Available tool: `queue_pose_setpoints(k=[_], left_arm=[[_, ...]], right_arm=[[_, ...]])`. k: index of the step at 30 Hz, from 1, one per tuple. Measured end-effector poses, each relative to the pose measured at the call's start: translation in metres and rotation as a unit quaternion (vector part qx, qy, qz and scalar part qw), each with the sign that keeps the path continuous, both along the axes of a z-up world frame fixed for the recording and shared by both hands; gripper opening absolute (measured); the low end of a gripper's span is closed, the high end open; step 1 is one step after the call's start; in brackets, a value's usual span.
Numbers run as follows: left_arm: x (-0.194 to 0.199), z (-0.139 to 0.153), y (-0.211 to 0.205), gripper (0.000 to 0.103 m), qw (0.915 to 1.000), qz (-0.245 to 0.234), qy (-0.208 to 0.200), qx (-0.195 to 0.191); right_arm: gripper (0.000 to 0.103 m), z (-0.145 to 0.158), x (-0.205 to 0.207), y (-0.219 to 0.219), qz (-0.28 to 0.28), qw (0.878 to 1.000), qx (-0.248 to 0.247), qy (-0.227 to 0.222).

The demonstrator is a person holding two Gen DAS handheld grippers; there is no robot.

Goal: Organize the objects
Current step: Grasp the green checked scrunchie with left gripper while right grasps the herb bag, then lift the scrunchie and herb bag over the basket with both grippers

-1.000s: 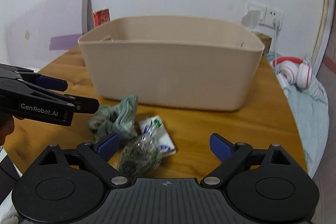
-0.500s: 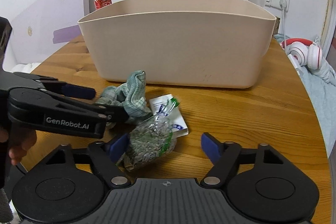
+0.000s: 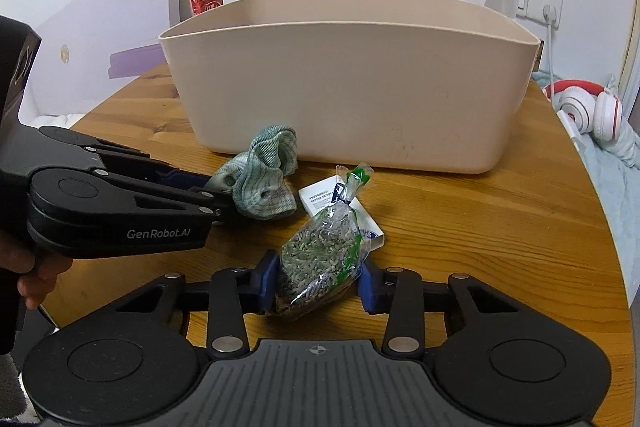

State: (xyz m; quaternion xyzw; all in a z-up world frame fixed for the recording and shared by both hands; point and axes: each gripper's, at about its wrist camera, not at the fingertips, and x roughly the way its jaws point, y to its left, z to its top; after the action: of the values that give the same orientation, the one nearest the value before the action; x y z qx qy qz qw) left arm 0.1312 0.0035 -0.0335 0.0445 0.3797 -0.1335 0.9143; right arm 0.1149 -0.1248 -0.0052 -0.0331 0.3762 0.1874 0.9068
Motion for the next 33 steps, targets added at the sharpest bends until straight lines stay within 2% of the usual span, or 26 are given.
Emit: queue_pose_setpoints(k=[13, 25, 33], left_arm=[[-0.019, 0.024, 0.019, 0.017, 0.9993, 0.019, -0.031, -0.006], [-0.037, 0.069, 0.022, 0.017, 0.9951, 0.029, -0.092, -0.017], [-0.033, 0.098, 0.025, 0.017, 0.991, 0.039, -0.126, -0.022]], right_arm=[[0.037, 0.024, -0.012, -0.009, -0.011, 0.999, -0.004, -0.039], [0.037, 0.059, -0.022, -0.022, -0.021, 0.996, 0.016, -0.09], [0.037, 0.084, -0.016, -0.027, -0.03, 0.991, 0.03, -0.128]])
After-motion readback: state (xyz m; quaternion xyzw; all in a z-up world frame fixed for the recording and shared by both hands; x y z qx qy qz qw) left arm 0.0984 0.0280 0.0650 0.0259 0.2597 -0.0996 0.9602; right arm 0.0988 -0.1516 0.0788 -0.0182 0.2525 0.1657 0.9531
